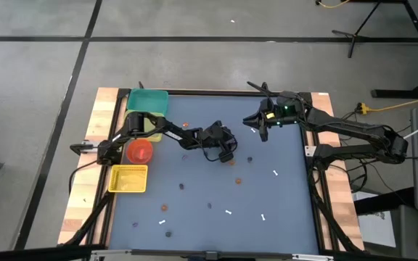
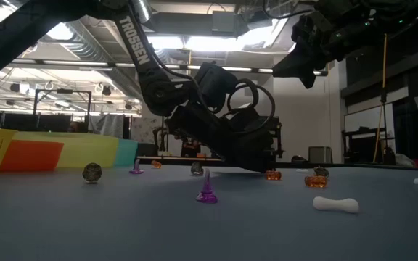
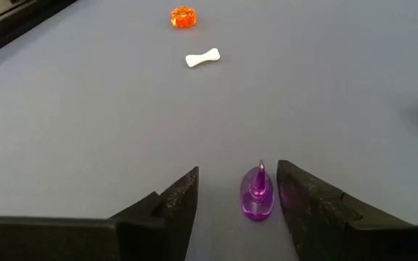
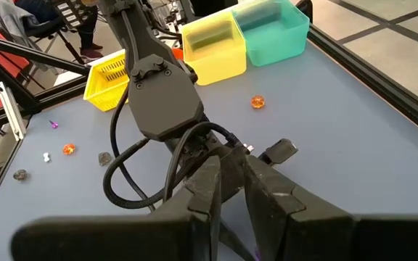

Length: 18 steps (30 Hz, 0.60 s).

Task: Sort Halloween decoration
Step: Put the top right purple witch hat toy into the yellow bin

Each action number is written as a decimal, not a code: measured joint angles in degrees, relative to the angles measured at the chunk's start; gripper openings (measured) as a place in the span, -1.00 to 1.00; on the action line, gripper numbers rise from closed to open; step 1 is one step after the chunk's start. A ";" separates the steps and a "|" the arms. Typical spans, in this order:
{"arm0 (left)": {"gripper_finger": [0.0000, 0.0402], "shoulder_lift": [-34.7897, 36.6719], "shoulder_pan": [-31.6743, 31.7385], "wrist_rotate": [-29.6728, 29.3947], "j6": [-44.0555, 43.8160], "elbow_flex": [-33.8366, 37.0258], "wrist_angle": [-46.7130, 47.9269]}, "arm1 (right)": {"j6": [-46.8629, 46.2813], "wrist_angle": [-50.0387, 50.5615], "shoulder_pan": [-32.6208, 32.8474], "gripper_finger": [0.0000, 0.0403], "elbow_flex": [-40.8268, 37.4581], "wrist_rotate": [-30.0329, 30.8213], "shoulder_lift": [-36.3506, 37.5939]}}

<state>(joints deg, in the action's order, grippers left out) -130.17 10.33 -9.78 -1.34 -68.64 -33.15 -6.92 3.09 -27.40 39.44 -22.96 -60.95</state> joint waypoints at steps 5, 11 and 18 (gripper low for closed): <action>-0.25 0.00 0.00 0.02 0.00 0.00 0.09 | 0.00 0.01 0.00 -0.70 0.00 0.00 0.00; -0.43 0.00 -0.02 0.07 0.00 0.00 0.16 | 0.00 0.02 0.00 -0.70 0.00 0.00 0.00; -0.56 0.00 -0.04 0.50 0.00 0.00 0.19 | 0.00 0.02 0.00 -0.70 0.00 0.00 0.00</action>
<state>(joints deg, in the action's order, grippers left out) -130.17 10.28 -9.28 -1.34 -68.64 -32.96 -6.92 3.11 -27.40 39.44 -22.96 -60.95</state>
